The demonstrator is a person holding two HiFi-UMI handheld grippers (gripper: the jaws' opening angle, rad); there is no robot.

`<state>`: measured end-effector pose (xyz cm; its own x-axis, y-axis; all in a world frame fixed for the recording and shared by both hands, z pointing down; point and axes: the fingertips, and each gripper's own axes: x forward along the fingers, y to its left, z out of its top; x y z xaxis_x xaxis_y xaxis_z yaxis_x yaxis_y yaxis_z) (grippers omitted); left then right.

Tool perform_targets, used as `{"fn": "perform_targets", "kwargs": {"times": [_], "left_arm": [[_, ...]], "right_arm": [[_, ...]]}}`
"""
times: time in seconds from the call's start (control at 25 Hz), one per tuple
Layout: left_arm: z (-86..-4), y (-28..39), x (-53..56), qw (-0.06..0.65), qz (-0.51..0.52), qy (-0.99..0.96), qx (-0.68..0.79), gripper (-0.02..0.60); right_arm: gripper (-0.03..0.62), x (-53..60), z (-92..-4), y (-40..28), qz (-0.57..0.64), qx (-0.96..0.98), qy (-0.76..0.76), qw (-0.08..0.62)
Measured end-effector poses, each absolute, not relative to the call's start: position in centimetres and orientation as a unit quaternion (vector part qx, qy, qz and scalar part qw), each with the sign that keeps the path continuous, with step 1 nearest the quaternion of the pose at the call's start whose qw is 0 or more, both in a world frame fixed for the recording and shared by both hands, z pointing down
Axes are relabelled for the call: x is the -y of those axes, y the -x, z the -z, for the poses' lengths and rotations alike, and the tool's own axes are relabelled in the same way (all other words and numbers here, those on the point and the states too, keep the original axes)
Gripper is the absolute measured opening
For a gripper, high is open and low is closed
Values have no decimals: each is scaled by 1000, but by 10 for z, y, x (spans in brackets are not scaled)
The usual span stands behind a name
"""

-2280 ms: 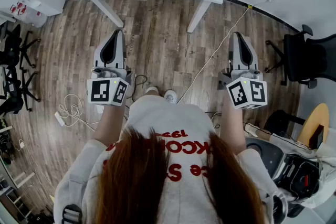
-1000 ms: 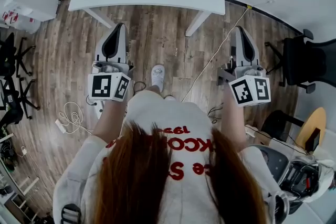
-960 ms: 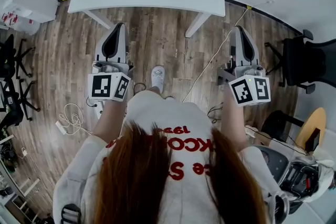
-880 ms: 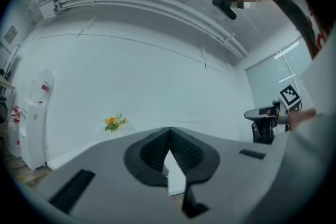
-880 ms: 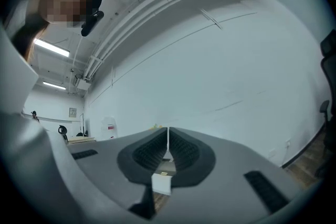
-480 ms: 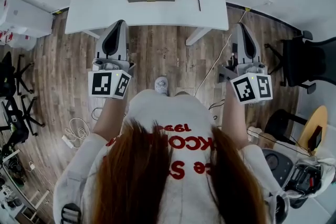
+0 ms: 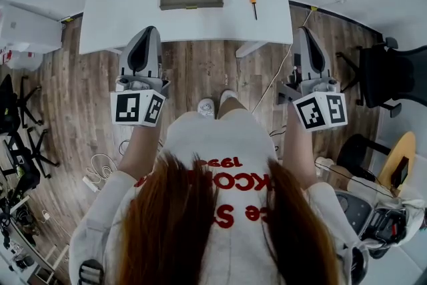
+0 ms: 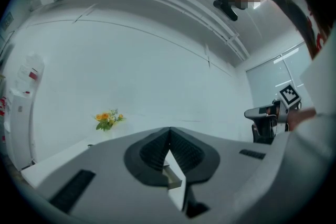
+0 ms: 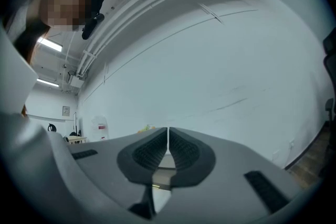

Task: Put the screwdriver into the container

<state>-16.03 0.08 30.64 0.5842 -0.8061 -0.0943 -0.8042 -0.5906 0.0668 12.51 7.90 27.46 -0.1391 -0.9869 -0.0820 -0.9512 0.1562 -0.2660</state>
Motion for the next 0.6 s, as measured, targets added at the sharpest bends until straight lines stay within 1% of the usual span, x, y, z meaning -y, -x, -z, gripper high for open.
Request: {"fn": "perform_targets", "kwargs": {"times": [0.28, 0.6], "left_arm": [[-315, 150, 26, 16, 53, -886, 461, 6], [-308, 139, 73, 7, 51, -864, 500, 6]], "right_arm": [[11, -47, -283, -139, 70, -749, 649, 115], [11, 31, -278, -156, 71, -782, 608, 119]]}}
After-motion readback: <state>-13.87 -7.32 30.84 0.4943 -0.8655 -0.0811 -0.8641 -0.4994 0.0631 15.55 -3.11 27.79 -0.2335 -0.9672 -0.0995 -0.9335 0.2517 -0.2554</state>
